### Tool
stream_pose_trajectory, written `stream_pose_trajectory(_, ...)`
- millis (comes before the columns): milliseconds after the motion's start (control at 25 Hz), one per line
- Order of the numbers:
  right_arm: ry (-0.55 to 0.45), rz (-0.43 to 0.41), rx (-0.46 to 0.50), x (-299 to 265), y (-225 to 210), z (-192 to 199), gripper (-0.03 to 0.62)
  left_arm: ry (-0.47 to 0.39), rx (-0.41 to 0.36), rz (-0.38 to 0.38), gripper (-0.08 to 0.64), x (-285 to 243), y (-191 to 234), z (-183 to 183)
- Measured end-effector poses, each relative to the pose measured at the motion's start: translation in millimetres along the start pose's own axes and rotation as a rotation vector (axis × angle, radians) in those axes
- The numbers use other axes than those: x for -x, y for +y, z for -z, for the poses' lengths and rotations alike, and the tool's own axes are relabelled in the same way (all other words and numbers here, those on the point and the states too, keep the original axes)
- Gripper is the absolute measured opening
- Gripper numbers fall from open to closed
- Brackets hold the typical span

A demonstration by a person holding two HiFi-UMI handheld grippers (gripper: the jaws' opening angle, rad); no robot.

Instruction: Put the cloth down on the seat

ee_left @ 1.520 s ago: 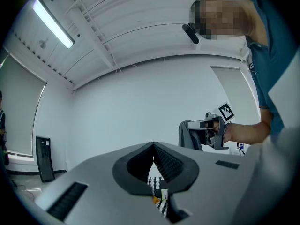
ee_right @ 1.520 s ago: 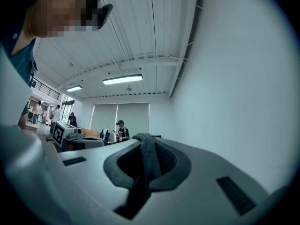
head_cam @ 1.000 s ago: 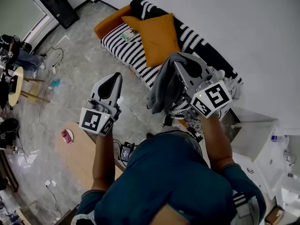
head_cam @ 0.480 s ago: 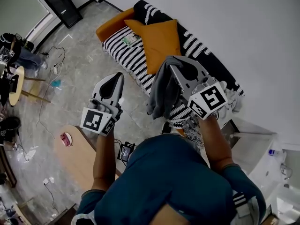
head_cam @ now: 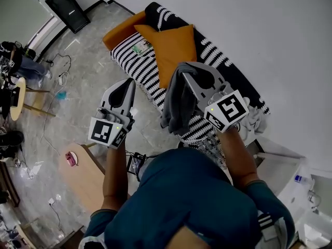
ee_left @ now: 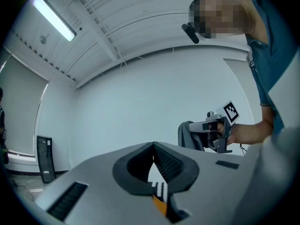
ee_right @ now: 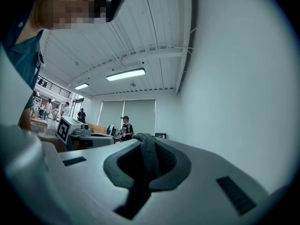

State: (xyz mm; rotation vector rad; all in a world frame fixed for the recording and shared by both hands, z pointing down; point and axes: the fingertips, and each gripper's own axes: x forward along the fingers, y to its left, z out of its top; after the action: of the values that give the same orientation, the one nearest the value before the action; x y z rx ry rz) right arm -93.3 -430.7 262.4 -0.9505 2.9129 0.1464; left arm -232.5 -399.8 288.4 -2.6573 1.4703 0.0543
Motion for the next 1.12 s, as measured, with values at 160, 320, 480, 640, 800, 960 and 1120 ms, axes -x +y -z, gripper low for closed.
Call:
stream_pose_trajectory(160, -0.002, 0.004, -0.012, -7.8, -22.4, 4.1, 0.023, 0.01, -0.006, 0.02, 0.005, -22.7, 1.9, 4.2)
stream_pose_trajectory(320, 0.0, 0.019, -0.01, -19.0, -32.1, 6.9, 0.023, 0.022, 0.003, 0.032, 0.005, -34.3, 14.5, 8.1)
stream_pose_trajectory(480, 0.014, 0.058, -0.006, -42.9, -40.7, 12.7, 0.023, 0.032, 0.037, 0.05, 0.005, -46.5, 42.7, 13.5)
stream_pose_trajectory(640, 0.026, 0.103, 0.005, -68.1, -47.2, 15.1, 0.023, 0.02, 0.046, 0.102, 0.005, -58.9, 76.2, 19.1)
stream_pose_trajectory(800, 0.031, 0.154, 0.016, -93.4, -57.5, 15.5, 0.023, 0.005, 0.042, 0.149, 0.005, -73.9, 106.2, 17.3)
stream_pose_trajectory(960, 0.04, 0.183, 0.034, -119.4, -65.1, 19.4, 0.023, 0.0, 0.039, 0.184, 0.005, -86.3, 135.2, 22.8)
stream_pose_trajectory(1120, 0.052, 0.205, 0.048, -138.7, -73.8, 25.5, 0.023, -0.007, 0.043, 0.205, 0.005, -95.8, 154.5, 26.1)
